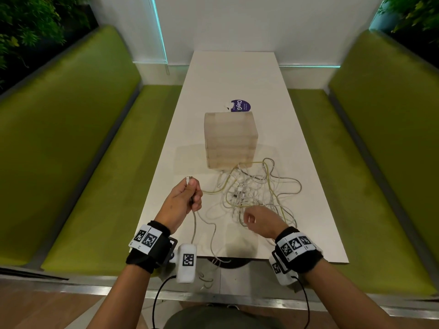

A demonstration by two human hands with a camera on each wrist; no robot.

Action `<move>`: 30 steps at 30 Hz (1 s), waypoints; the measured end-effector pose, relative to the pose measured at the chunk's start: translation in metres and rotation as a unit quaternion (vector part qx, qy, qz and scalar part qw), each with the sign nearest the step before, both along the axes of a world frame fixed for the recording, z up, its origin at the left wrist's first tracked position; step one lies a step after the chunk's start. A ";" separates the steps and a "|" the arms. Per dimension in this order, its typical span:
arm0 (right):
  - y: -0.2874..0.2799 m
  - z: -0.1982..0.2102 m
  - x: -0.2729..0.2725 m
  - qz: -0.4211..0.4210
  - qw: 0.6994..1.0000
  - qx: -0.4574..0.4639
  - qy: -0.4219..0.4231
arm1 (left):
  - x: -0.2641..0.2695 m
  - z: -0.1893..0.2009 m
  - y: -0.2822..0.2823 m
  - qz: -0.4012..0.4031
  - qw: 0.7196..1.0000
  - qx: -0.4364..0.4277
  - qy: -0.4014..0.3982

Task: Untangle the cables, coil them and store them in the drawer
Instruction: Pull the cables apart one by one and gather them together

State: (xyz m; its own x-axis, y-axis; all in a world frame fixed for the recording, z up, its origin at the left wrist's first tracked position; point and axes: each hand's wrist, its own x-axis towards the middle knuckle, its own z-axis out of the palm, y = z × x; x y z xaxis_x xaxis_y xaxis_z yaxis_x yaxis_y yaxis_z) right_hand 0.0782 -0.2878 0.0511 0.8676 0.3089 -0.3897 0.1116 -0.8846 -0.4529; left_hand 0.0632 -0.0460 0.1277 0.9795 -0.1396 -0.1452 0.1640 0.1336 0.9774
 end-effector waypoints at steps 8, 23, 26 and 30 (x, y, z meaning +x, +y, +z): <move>0.039 0.000 0.031 -0.109 0.989 0.063 -0.073 | -0.001 -0.005 -0.003 0.002 1.000 0.013 0.001; 0.007 0.047 0.035 -0.112 0.925 0.353 -0.084 | 0.013 -0.027 -0.029 0.023 0.998 -0.023 0.060; -0.001 0.044 0.028 -0.042 0.933 0.355 -0.051 | 0.018 -0.028 -0.045 0.012 0.996 -0.046 0.075; -0.006 0.039 0.016 0.031 0.945 0.322 -0.053 | 0.023 -0.032 -0.056 0.041 0.990 -0.088 0.104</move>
State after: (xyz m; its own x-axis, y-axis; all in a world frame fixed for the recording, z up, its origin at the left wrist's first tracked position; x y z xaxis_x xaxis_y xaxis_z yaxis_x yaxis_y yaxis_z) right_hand 0.0938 -0.2936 0.0901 0.8640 0.5033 -0.0161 0.2280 -0.4196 -0.8786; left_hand 0.0861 -0.1019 0.0961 0.9402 -0.1028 -0.3247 0.3403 0.3204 0.8840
